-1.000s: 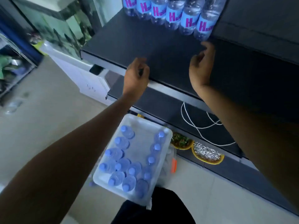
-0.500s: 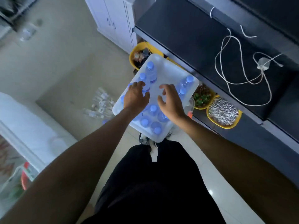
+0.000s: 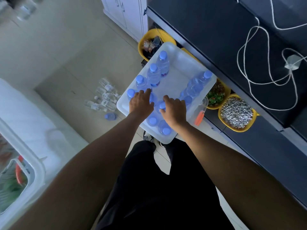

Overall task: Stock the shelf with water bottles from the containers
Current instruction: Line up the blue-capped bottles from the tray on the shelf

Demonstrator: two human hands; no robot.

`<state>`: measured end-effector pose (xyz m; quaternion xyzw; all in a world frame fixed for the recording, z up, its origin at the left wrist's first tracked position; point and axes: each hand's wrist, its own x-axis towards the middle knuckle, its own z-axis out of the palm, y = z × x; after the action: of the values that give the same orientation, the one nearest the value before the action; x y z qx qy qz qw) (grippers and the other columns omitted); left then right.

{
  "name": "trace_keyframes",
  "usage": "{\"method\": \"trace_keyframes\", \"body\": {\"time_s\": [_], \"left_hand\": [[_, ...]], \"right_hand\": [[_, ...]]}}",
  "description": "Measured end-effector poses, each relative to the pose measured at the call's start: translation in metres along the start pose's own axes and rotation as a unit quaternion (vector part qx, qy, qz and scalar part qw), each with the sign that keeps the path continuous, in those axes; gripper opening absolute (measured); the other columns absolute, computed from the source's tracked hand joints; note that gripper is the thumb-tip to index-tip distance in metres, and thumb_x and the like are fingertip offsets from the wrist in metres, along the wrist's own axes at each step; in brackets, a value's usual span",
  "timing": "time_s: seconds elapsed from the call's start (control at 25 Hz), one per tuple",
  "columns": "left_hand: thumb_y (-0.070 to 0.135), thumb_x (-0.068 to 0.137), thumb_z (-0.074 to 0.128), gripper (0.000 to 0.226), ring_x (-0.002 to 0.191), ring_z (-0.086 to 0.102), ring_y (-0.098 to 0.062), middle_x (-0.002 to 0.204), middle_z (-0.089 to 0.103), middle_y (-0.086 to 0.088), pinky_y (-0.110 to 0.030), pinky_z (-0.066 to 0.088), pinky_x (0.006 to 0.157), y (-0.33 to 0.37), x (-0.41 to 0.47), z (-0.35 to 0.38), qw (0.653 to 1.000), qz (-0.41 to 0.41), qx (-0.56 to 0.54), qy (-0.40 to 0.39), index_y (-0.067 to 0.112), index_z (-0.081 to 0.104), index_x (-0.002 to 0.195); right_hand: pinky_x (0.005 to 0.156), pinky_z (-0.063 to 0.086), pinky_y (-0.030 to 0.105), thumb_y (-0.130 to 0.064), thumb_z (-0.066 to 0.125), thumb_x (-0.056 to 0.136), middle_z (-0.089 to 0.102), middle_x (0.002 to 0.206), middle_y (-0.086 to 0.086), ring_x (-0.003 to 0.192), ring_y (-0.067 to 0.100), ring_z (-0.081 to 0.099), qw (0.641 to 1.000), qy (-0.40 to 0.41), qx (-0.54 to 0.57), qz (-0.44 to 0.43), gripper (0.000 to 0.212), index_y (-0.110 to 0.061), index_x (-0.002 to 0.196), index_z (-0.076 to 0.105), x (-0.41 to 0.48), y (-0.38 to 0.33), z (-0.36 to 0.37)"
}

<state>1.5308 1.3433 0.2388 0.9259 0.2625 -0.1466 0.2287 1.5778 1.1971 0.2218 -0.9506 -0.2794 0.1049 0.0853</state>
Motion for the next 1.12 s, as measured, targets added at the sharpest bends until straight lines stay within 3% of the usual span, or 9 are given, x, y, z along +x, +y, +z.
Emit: {"method": "trace_keyframes", "body": {"time_s": [0.12, 0.24, 0.32, 0.52, 0.68, 0.84, 1.0, 1.12], "left_hand": [[0.021, 0.091, 0.055, 0.024, 0.096, 0.06, -0.038, 0.101, 0.062, -0.014, -0.037, 0.034, 0.065, 0.008, 0.015, 0.002, 0.999, -0.006, -0.034, 0.014, 0.014, 0.052, 0.114], [0.017, 0.089, 0.055, 0.016, 0.09, 0.059, -0.036, 0.095, 0.062, -0.014, -0.036, 0.032, 0.064, 0.015, 0.015, -0.006, 0.997, -0.012, -0.069, 0.026, 0.012, 0.052, 0.104], [0.015, 0.087, 0.056, 0.016, 0.088, 0.058, -0.033, 0.091, 0.06, -0.011, -0.035, 0.033, 0.065, 0.021, 0.012, -0.016, 0.993, -0.029, -0.112, 0.034, 0.012, 0.054, 0.102], [0.012, 0.08, 0.06, 0.015, 0.078, 0.058, -0.038, 0.082, 0.06, -0.012, -0.039, 0.045, 0.06, 0.052, 0.004, -0.074, 0.971, -0.036, -0.218, 0.092, 0.011, 0.057, 0.094], [0.018, 0.079, 0.069, 0.016, 0.073, 0.051, -0.031, 0.078, 0.059, -0.006, -0.029, 0.035, 0.062, 0.093, 0.003, -0.143, 0.957, 0.017, -0.261, 0.122, 0.015, 0.057, 0.089], [0.026, 0.074, 0.07, 0.021, 0.072, 0.056, -0.028, 0.072, 0.061, 0.001, -0.032, 0.045, 0.063, 0.148, 0.003, -0.224, 0.941, 0.104, -0.275, 0.169, 0.015, 0.058, 0.088], [0.022, 0.074, 0.075, 0.025, 0.058, 0.043, -0.017, 0.058, 0.047, 0.007, -0.021, 0.034, 0.053, 0.221, -0.001, -0.299, 0.901, 0.197, -0.324, 0.21, 0.018, 0.05, 0.072], [0.024, 0.074, 0.076, 0.029, 0.06, 0.038, -0.015, 0.062, 0.046, 0.006, -0.023, 0.03, 0.05, 0.279, 0.005, -0.34, 0.871, 0.254, -0.343, 0.244, 0.006, 0.053, 0.076]], "right_hand": [[0.068, 0.045, 0.041, -0.013, 0.083, 0.072, 0.067, 0.068, 0.013, 0.067, 0.039, 0.067, 1.0, 0.007, 0.022, -0.018, 0.036, -0.006, 0.103, 0.065, 0.007, 0.003, 0.0], [0.076, 0.038, 0.042, -0.017, 0.068, 0.085, 0.072, 0.085, 0.014, 0.084, 0.041, 0.066, 0.998, -0.022, 0.055, 0.009, 0.031, -0.007, 0.113, 0.06, 0.012, 0.009, -0.007], [0.072, 0.035, 0.04, -0.017, 0.065, 0.086, 0.069, 0.08, 0.008, 0.083, 0.042, 0.064, 0.993, -0.005, 0.119, 0.022, 0.023, -0.008, 0.105, 0.057, 0.013, 0.013, -0.019], [0.063, 0.05, 0.046, -0.025, 0.067, 0.082, 0.061, 0.07, -0.001, 0.073, 0.031, 0.061, 0.961, 0.05, 0.266, 0.053, 0.022, -0.015, 0.088, 0.049, 0.019, 0.007, -0.093], [0.062, 0.049, 0.042, -0.027, 0.072, 0.08, 0.052, 0.064, -0.006, 0.064, 0.02, 0.055, 0.945, 0.13, 0.297, 0.05, 0.024, -0.016, 0.085, 0.051, 0.03, 0.012, -0.174], [0.059, 0.041, 0.038, -0.027, 0.074, 0.078, 0.047, 0.061, -0.002, 0.059, 0.018, 0.042, 0.919, 0.215, 0.328, 0.035, 0.028, -0.014, 0.08, 0.049, 0.035, 0.02, -0.277], [0.057, 0.042, 0.039, -0.032, 0.074, 0.078, 0.049, 0.059, 0.001, 0.057, 0.023, 0.043, 0.899, 0.308, 0.311, -0.01, 0.032, -0.01, 0.079, 0.05, 0.047, 0.045, -0.379], [0.056, 0.04, 0.029, -0.036, 0.075, 0.079, 0.048, 0.058, -0.006, 0.053, 0.005, 0.041, 0.885, 0.342, 0.315, -0.021, 0.033, -0.012, 0.079, 0.052, 0.057, 0.079, -0.447]]}}
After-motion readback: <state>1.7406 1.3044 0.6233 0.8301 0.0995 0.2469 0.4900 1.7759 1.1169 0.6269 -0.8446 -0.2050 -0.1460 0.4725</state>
